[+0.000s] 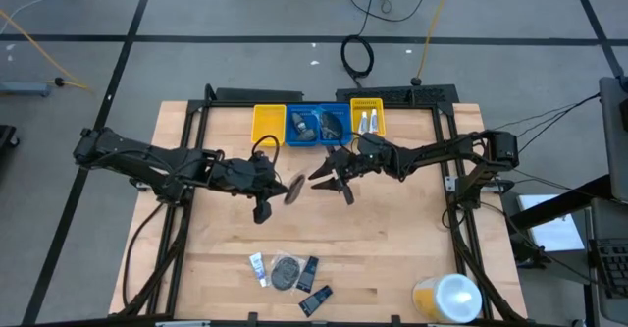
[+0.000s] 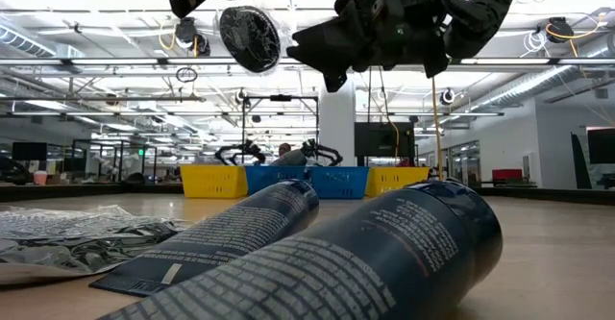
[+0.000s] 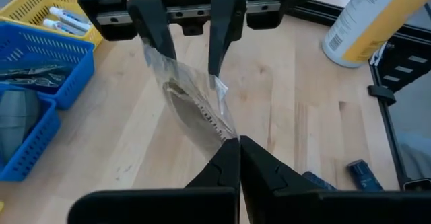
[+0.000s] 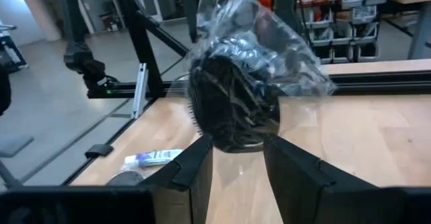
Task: Pick & Place Travel size toiletries
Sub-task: Put the black hairbrush into the right blue bin
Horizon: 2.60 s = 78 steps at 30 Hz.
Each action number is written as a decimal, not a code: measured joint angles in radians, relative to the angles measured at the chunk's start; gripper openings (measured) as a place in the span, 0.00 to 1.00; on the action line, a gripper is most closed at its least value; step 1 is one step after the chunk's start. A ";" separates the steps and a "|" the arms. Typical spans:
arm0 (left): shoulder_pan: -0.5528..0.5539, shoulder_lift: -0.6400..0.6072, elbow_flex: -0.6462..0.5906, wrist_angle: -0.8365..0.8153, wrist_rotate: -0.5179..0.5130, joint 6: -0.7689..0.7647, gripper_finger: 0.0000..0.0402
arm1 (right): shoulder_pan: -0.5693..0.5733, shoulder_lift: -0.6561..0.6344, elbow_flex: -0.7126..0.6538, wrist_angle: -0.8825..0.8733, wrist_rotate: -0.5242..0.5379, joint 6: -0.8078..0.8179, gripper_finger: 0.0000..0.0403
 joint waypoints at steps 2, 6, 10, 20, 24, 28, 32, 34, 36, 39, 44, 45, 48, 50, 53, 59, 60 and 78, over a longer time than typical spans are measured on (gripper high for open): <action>0.000 0.000 0.000 0.010 -0.001 0.011 0.00 | 0.001 0.000 0.000 0.000 -0.001 0.002 0.32; 0.000 0.000 0.000 0.050 0.011 0.039 0.00 | -0.001 0.000 0.000 0.000 -0.001 0.002 0.32; 0.000 0.000 0.000 0.076 0.023 0.047 0.00 | -0.004 0.000 0.000 0.012 0.000 0.006 0.32; -0.012 0.023 0.003 0.134 0.068 0.073 0.00 | -0.018 0.000 0.000 0.008 0.019 0.020 0.32; -0.014 0.030 0.002 0.133 0.066 0.077 0.00 | -0.016 0.000 0.000 0.007 0.017 0.020 0.32; -0.013 0.037 0.001 0.114 0.060 0.078 0.00 | -0.016 0.000 0.000 0.007 0.014 0.020 0.32; -0.012 0.039 0.001 0.119 0.055 0.093 0.00 | -0.013 0.000 0.000 0.013 -0.037 0.021 0.32; -0.012 0.040 0.001 0.117 0.055 0.094 0.00 | -0.009 0.000 0.000 0.012 -0.036 0.027 0.32; -0.005 0.040 0.001 0.118 0.055 0.096 0.00 | -0.003 0.000 0.000 0.013 -0.037 0.028 0.32; 0.003 0.040 0.001 0.117 0.055 0.097 0.00 | 0.006 0.000 0.000 0.015 -0.036 0.027 0.32; 0.018 0.040 0.001 0.117 0.055 0.098 0.00 | 0.018 0.000 0.000 0.014 -0.037 0.022 0.32; 0.021 0.040 0.001 0.118 0.055 0.098 0.00 | 0.018 0.000 0.000 0.014 -0.037 0.020 0.32; 0.028 0.040 0.001 0.118 0.055 0.099 0.00 | 0.019 0.000 0.000 0.015 -0.037 0.019 0.32; 0.028 0.040 0.001 0.118 0.055 0.099 0.00 | 0.022 0.000 0.000 0.015 -0.037 0.017 0.30; 0.028 0.040 0.001 0.117 0.055 0.099 0.00 | 0.023 0.000 0.000 0.015 -0.037 0.006 0.24; 0.027 0.040 0.001 0.112 0.042 0.098 0.00 | 0.024 0.000 0.000 0.014 -0.037 -0.025 0.06; 0.027 0.040 0.001 0.111 0.035 0.096 0.00 | 0.024 0.000 0.000 0.014 -0.037 -0.025 0.06; 0.031 0.039 0.000 0.034 -0.052 0.069 0.20 | 0.016 0.000 0.000 0.013 -0.035 -0.015 0.05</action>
